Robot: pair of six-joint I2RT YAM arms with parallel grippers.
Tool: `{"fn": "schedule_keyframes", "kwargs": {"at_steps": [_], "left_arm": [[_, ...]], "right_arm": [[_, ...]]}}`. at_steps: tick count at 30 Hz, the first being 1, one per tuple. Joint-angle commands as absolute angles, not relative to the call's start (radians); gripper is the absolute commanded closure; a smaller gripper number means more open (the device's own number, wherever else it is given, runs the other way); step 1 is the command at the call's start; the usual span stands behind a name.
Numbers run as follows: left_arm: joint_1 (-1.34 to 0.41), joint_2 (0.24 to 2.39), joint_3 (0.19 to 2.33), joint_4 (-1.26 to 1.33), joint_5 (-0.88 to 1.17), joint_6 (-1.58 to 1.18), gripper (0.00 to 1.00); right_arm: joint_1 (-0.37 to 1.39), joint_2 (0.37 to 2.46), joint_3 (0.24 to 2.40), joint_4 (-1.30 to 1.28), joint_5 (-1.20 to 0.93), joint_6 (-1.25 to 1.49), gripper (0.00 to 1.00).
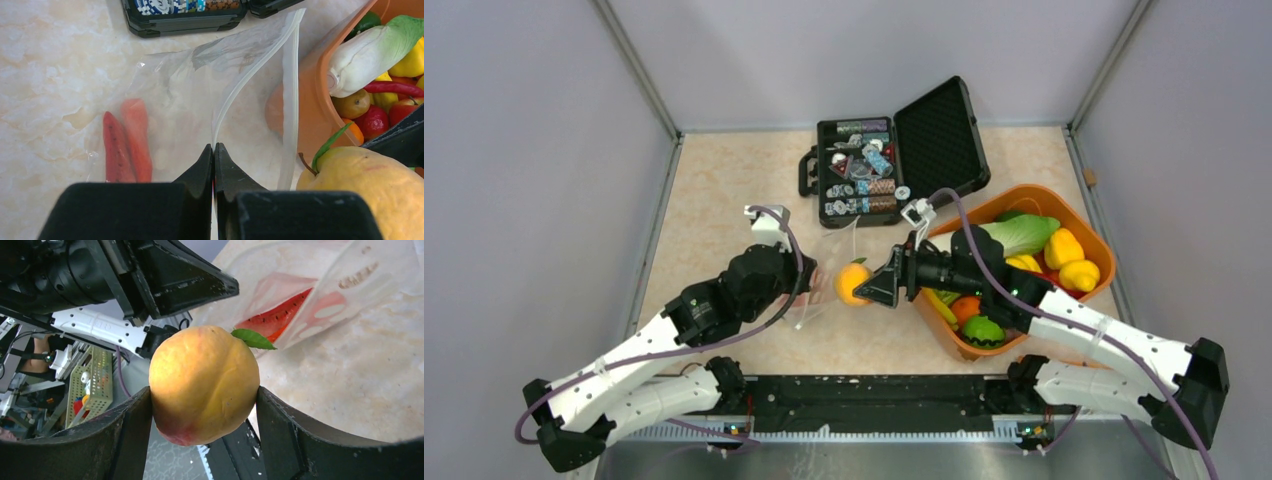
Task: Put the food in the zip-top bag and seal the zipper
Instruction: Place the fake fruit in the zipper food storage bag.
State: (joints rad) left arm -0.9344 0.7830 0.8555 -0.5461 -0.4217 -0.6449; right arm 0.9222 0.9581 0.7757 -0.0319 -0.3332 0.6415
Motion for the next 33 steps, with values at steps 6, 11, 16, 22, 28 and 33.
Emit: {"fn": "schedule_keyframes", "kwargs": {"at_steps": [6, 11, 16, 22, 28, 33], "left_arm": [[-0.931, 0.785, 0.861, -0.514, -0.388, -0.615, 1.00], [-0.931, 0.784, 0.863, -0.512, -0.382, -0.612, 1.00], [-0.931, 0.780, 0.861, -0.509, -0.377, -0.611, 1.00], [-0.931, 0.782, 0.868, -0.506, -0.365, -0.604, 1.00], [-0.931, 0.787, 0.871, -0.489, -0.339, -0.598, 1.00], [-0.931, 0.787, 0.881, -0.472, -0.299, -0.582, 1.00]], "right_arm": [[0.983, 1.042, 0.889, 0.090, -0.279, 0.607, 0.77], [0.995, 1.116, 0.969, -0.072, -0.134, 0.560, 0.77], [1.001, 1.148, 0.981, -0.102, -0.050, 0.566, 0.77], [1.024, 1.196, 1.048, -0.281, 0.155, 0.561, 0.77], [1.069, 1.194, 1.058, -0.300, 0.309, 0.550, 0.77], [1.088, 1.241, 1.078, -0.296, 0.339, 0.492, 0.75]]}}
